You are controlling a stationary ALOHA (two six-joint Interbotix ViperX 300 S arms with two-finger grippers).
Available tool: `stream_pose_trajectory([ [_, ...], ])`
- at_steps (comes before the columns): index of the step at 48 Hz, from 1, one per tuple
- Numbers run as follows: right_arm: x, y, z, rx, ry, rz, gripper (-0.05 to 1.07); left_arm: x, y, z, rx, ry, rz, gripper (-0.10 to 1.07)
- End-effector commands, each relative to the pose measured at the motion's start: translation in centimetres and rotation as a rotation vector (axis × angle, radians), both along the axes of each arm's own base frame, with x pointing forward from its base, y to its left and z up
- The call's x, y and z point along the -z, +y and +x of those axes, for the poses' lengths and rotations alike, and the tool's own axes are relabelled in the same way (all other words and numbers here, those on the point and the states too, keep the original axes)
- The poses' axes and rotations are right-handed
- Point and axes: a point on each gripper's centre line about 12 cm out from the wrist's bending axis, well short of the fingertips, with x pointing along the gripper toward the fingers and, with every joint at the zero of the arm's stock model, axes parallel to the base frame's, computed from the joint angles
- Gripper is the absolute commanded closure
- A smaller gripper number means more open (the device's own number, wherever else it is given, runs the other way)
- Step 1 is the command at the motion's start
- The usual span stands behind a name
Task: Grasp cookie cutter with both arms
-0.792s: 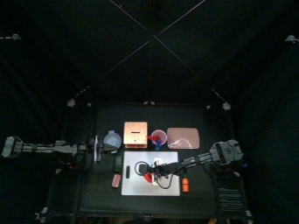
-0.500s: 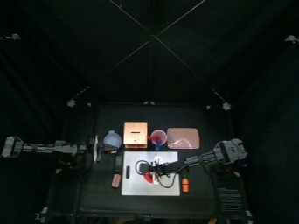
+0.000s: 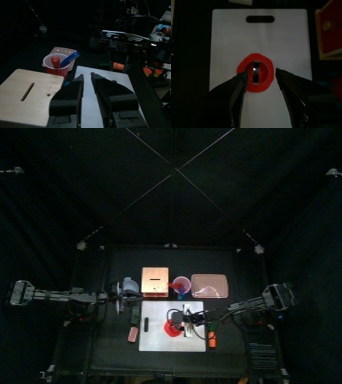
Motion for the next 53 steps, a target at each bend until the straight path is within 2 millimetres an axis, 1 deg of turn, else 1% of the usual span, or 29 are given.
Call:
stream_pose_trajectory([
  [1, -2.2, -0.5, -1.1, -0.013, -0.12, 0.022, 0.19, -0.8, -0.4, 0.9, 0.014, -0.038, 0.009, 0.24],
  [5, -2.6, -0.6, -2.2, -0.045, -0.218, 0.039, 0.19, -0.6, -0.7, 1.5, 0.025, -0.028, 0.021, 0.24],
  [10, -2.0, -1.1, -3.4, -0.066, -0.292, 0.056, 0.19, -0.3, -1.1, 2.4, 0.041, -0.01, 0.056, 0.24],
  [17, 0.2, -1.5, -4.6, -0.064, -0.339, 0.113, 0.19, 0.7, -1.9, 3.6, 0.062, 0.028, 0.09, 0.24],
  [23, 2.4, -1.1, -4.9, -0.065, -0.394, 0.19, 0.19, 2.3, -2.5, 5.0, 0.044, 0.045, 0.058, 0.24],
  [28, 4.1, -1.2, -5.1, -0.046, -0.416, 0.227, 0.19, 3.3, -3.2, 5.7, 0.055, 0.041, 0.096, 0.24],
  [32, 5.0, -1.4, -5.1, -0.019, -0.452, 0.237, 0.19, 4.0, -3.6, 6.1, 0.054, 0.039, 0.121, 0.24],
  [36, 5.9, -1.0, -4.9, 0.011, -0.513, 0.216, 0.19, 5.0, -3.9, 6.5, 0.025, 0.043, 0.108, 0.24],
  [39, 6.8, -0.9, -4.7, 0.052, -0.535, 0.177, 0.19, 5.6, -4.2, 6.7, 0.009, 0.047, 0.107, 0.24],
  [43, 7.6, -0.3, -4.8, 0.095, -0.547, 0.123, 0.19, 6.2, -4.9, 7.1, 0.001, 0.042, 0.113, 0.24],
  [49, 7.6, 1.7, -5.1, 0.113, -0.576, 0.118, 0.19, 7.1, -6.4, 8.0, 0.014, 0.045, 0.116, 0.24],
  [53, 8.1, 2.4, -5.4, 0.125, -0.573, 0.129, 0.19, 8.3, -7.6, 8.6, 0.03, 0.066, 0.119, 0.24],
])
